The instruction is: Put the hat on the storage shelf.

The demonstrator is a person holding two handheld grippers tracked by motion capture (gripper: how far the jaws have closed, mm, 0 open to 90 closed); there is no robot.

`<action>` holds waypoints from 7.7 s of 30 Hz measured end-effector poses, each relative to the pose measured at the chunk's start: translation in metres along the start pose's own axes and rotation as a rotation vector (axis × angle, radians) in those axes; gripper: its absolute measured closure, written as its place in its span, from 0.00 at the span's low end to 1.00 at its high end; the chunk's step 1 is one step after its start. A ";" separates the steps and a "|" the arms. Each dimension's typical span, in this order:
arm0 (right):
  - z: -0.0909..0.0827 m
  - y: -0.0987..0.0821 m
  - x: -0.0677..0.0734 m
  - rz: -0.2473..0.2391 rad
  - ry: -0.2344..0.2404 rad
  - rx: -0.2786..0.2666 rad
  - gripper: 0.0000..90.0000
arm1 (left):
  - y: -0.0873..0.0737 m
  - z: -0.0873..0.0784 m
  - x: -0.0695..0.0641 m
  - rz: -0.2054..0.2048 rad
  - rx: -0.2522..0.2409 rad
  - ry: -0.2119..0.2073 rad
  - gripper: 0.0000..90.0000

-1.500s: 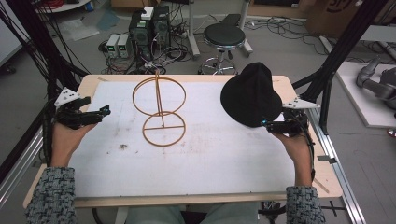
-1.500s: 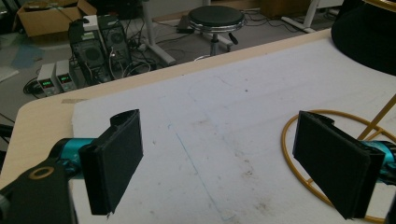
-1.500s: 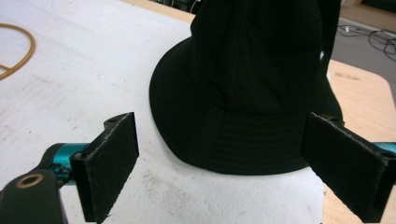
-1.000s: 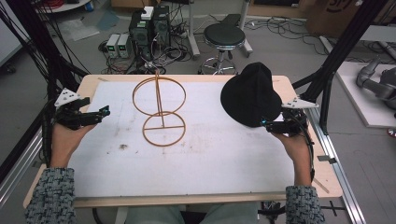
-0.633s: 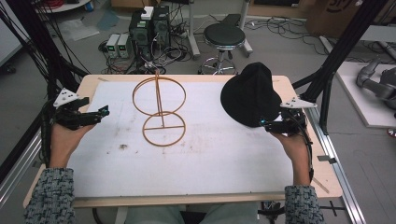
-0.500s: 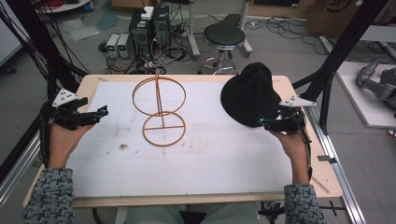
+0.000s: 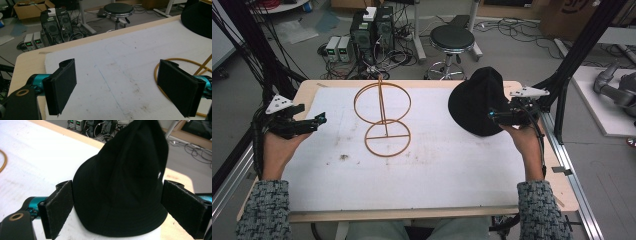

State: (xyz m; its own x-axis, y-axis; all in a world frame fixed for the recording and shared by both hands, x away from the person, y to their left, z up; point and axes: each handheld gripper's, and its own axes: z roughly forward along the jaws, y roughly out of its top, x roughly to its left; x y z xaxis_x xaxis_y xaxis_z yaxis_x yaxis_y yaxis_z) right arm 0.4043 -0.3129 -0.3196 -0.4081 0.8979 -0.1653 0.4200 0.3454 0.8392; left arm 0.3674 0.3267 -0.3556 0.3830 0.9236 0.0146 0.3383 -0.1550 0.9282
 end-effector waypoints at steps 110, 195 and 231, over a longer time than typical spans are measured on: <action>0.128 0.043 -0.029 0.244 -0.142 -0.167 0.68 | -0.004 0.004 0.001 0.000 0.019 -0.008 0.19; -0.011 0.116 -0.024 0.097 0.225 -0.583 0.93 | -0.003 0.001 0.003 -0.003 0.010 -0.012 0.19; -0.025 0.163 0.025 0.061 0.535 -0.717 0.93 | -0.001 -0.002 0.005 -0.010 -0.004 -0.011 0.19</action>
State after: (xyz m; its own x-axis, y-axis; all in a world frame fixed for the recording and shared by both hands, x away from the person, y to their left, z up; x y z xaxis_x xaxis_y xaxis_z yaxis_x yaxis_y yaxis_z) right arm 0.4428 -0.2410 -0.1737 -0.8002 0.5998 0.0039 -0.0802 -0.1134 0.9903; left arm 0.3672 0.3321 -0.3562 0.3887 0.9214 0.0011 0.3389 -0.1441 0.9297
